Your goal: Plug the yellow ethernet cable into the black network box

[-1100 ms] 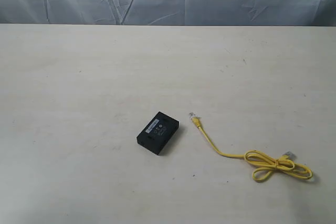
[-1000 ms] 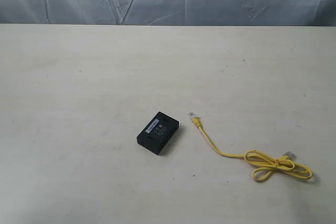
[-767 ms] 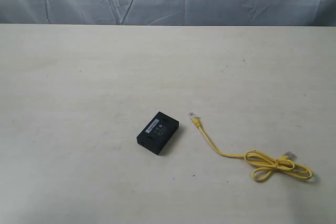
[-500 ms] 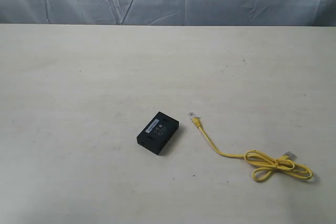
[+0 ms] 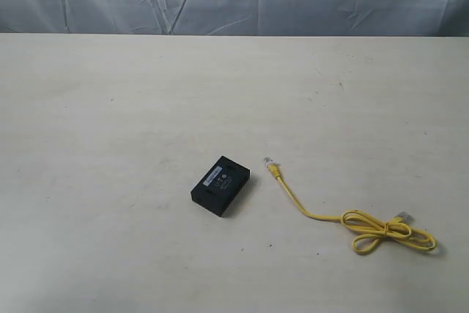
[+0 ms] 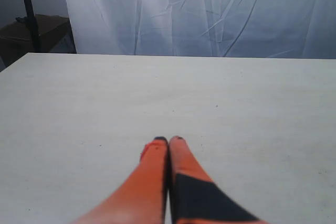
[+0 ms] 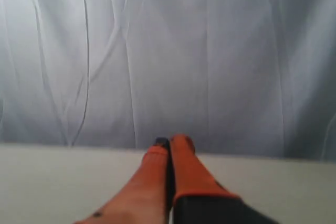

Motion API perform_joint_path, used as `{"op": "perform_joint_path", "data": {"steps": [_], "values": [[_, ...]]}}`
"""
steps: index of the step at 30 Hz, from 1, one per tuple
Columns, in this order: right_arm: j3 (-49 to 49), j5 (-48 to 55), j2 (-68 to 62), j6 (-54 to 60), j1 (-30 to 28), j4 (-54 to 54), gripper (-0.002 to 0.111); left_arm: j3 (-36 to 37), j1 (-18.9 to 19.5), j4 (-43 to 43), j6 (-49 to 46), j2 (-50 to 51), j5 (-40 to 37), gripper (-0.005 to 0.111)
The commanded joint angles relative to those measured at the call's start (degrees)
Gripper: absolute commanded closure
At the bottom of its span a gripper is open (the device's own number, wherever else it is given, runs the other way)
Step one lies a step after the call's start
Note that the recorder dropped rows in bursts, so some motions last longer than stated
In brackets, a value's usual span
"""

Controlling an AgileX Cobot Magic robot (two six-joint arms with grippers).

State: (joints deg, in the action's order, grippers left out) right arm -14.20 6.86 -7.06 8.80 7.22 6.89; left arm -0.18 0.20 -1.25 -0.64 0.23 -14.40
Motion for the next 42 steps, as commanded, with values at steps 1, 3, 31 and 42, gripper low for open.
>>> {"op": "perform_joint_path", "data": {"steps": [1,3,31,42], "values": [[-14.67,27.71,-14.54,0.66,0.22,-4.16,0.109,0.18,0.20,-0.03,0.03,-0.23,0.71,0.107],[-19.01,32.78,-21.06,0.66,0.22,-4.06,0.109,0.18,0.20,-0.03,0.03,-0.23,0.71,0.107],[-40.56,29.31,-88.87,-1.86,24.18,5.37,0.109,0.18,0.20,-0.03,0.03,-0.23,0.71,0.107],[-42.93,25.80,-98.37,-8.80,26.92,-1.98,0.109,0.18,0.20,-0.03,0.03,-0.23,0.71,0.107]]}}
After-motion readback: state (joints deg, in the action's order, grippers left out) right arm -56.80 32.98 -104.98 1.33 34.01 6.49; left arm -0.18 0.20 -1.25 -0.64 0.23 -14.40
